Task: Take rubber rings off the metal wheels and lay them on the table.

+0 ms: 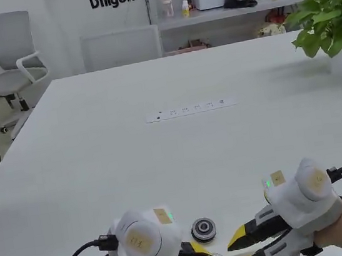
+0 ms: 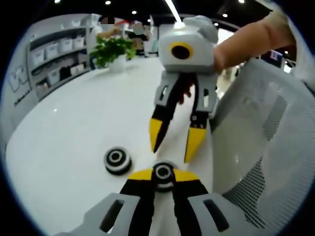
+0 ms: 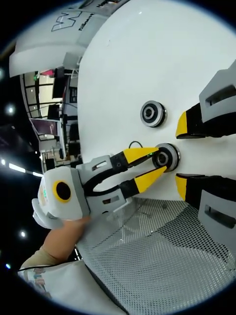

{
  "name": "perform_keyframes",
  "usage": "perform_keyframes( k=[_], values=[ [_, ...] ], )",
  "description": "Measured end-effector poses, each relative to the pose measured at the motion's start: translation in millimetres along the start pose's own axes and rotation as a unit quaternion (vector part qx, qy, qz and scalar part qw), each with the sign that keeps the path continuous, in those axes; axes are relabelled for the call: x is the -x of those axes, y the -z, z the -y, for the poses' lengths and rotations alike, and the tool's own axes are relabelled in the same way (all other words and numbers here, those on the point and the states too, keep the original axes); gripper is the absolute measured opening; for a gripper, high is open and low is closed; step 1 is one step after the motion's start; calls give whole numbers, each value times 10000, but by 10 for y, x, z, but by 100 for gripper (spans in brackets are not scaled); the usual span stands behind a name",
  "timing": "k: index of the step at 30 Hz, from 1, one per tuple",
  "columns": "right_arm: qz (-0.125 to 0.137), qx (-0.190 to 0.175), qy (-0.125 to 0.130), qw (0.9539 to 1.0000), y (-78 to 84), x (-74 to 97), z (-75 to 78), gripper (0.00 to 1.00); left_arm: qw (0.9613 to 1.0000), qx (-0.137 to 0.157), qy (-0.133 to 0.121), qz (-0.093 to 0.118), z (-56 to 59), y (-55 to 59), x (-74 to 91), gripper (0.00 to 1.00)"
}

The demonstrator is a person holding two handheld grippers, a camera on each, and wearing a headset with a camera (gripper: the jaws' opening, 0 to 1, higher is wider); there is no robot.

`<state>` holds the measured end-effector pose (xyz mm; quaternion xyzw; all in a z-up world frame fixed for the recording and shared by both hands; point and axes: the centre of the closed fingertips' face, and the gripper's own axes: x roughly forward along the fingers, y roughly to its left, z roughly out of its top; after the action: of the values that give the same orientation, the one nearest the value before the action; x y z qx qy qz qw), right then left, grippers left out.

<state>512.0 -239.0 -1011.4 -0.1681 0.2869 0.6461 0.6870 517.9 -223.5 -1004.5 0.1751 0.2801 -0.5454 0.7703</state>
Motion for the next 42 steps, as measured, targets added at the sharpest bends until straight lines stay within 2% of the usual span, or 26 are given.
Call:
perform_keyframes(
  k=[4, 8, 14, 19, 24, 28, 35, 42],
  values=[
    [219, -54, 43, 9997, 9, -12, -21, 26, 10000, 10, 4, 34, 2, -3, 2, 14],
    [330, -29, 22, 9994, -7, -66, -43, 26, 10000, 18, 9, 59, 2, -2, 5, 14],
    [629, -123, 110, 9979, -83, -123, 4, 26, 10000, 31, -2, 82, 6, -3, 3, 14],
    [602, -89, 11, 9981, -65, -189, -50, 25, 10000, 36, -4, 90, 4, -5, 1, 14],
    [620, -108, 46, 9980, -69, -205, -30, 23, 10000, 35, -5, 92, 3, -6, -2, 14],
    [626, -147, 69, 9979, -43, -173, -28, 21, 10000, 34, -7, 92, 4, -7, -2, 14],
    [575, -267, 76, 9980, 8, -129, -20, 10, 9999, 31, -7, 97, 3, -9, 0, 14],
    [572, -271, 94, 9980, 4, -129, -28, 9, 9999, 33, -11, 98, 2, -9, 2, 13]
  ],
)
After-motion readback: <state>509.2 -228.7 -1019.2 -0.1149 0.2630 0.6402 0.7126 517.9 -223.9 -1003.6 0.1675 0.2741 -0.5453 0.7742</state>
